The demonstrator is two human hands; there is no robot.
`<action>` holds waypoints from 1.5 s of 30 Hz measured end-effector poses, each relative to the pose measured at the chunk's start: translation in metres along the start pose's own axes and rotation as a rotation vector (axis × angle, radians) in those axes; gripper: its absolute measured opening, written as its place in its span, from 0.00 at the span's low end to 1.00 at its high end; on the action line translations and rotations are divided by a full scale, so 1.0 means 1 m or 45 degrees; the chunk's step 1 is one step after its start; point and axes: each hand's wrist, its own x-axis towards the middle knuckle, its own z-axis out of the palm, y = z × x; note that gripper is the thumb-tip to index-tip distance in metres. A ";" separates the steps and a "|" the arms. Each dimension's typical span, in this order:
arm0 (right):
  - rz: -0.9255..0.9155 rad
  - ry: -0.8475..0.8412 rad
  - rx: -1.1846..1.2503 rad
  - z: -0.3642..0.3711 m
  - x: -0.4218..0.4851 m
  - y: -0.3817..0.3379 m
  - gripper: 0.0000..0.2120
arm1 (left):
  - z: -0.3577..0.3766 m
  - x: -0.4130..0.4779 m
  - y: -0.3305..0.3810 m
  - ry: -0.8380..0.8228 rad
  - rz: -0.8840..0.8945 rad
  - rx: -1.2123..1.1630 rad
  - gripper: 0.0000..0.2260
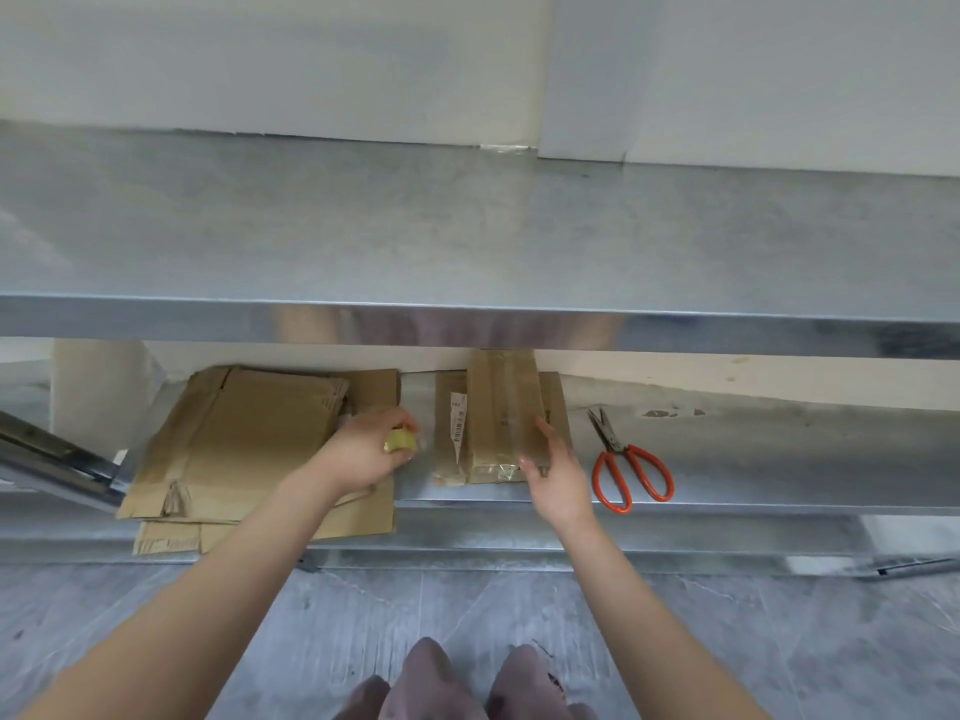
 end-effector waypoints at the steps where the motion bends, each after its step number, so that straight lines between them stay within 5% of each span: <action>1: 0.002 -0.009 -0.023 -0.001 0.000 -0.001 0.27 | -0.002 0.000 0.002 0.010 0.010 -0.021 0.11; 6: -0.028 -0.014 -0.039 -0.014 -0.011 -0.011 0.28 | 0.001 -0.009 0.012 0.125 0.085 -0.134 0.11; 11: -0.417 0.253 -0.415 -0.019 -0.039 -0.033 0.20 | 0.005 -0.028 0.016 0.201 0.161 -0.138 0.12; 16: -0.615 0.095 -0.444 0.015 -0.061 -0.066 0.17 | 0.009 -0.048 0.022 0.274 0.236 -0.094 0.14; 25: -0.470 0.024 -0.233 0.043 -0.068 -0.076 0.02 | 0.016 -0.071 0.013 0.217 0.474 0.040 0.23; 30: -0.311 -0.087 -0.139 0.049 -0.065 -0.072 0.07 | 0.026 -0.087 -0.011 -0.052 0.385 0.004 0.31; 38: -0.394 -0.168 -0.126 0.085 -0.077 -0.083 0.08 | 0.011 -0.071 -0.052 0.138 0.099 0.067 0.28; 45: 0.166 -0.095 0.132 0.114 -0.058 -0.073 0.08 | 0.029 -0.045 -0.064 0.135 0.085 0.156 0.24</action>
